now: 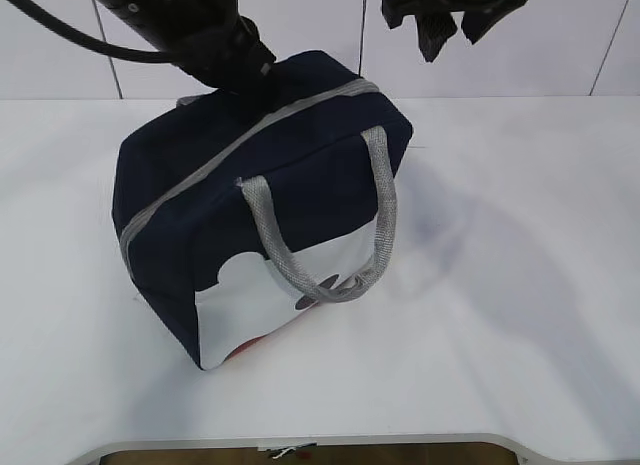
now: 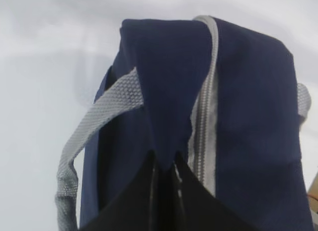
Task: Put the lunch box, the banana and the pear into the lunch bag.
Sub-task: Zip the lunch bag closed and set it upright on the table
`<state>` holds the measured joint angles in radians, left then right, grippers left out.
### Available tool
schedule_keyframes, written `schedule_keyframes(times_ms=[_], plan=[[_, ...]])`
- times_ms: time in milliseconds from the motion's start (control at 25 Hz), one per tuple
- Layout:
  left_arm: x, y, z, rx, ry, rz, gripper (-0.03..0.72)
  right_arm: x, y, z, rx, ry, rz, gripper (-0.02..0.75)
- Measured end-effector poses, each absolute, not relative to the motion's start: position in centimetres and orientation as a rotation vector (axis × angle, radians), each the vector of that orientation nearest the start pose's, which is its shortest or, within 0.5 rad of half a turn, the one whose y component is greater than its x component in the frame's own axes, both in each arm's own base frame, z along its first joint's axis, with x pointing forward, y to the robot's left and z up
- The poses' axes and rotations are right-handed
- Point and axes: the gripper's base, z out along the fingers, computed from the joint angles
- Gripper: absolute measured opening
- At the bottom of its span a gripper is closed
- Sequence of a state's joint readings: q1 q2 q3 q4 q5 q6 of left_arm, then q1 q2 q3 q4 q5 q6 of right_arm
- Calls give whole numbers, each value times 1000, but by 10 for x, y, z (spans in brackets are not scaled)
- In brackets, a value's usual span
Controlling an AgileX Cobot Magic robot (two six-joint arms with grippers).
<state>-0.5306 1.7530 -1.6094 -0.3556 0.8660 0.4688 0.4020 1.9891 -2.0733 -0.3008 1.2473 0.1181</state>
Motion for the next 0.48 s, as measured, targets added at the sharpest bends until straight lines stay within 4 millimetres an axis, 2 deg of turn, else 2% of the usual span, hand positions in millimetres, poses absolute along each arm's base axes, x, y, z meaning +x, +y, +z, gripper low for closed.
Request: schedule_keyframes(times_ms=[120,200,480], plan=[[331,-222,334,1015,2232,-456,13,407,145,362,-388,2532,-214,417],[332,-222,334,1008,2225,-456,48,403,143,369,-383,2519,-208,417],[336,-223,337,975,2183,-447,331,385,137,399,-357,2463,-157,417]])
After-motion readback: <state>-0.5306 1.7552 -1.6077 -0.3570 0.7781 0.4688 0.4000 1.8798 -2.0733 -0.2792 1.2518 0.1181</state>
